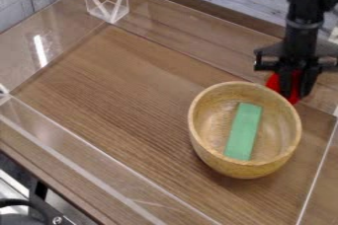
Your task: Move the red object to the left side of the table
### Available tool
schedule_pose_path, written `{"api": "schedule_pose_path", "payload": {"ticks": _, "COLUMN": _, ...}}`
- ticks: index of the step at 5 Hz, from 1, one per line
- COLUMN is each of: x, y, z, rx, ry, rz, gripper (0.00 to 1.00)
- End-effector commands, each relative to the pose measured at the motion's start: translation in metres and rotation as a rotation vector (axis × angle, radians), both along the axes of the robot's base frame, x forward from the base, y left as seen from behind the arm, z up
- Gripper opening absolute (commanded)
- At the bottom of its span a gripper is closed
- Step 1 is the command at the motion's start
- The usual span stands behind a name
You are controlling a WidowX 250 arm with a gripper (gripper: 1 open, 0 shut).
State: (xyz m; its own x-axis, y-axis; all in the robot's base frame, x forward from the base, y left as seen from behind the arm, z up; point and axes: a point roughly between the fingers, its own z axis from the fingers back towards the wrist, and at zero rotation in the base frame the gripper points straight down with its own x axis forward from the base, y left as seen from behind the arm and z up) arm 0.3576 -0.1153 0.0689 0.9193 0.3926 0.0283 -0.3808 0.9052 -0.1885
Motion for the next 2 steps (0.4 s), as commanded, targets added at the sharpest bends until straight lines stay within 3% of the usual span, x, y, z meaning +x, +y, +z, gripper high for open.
{"api": "schedule_pose_path", "payload": {"ticks": 1, "x": 0.001, "y": 0.029, "z": 0.046, "rx": -0.045, "ry": -0.099, "rz": 0.063, "gripper": 0.0}}
{"api": "schedule_pose_path", "payload": {"ticks": 2, "x": -0.011, "y": 0.062, "z": 0.077, "rx": -0.075, "ry": -0.139, "rz": 0.021, "gripper": 0.0}}
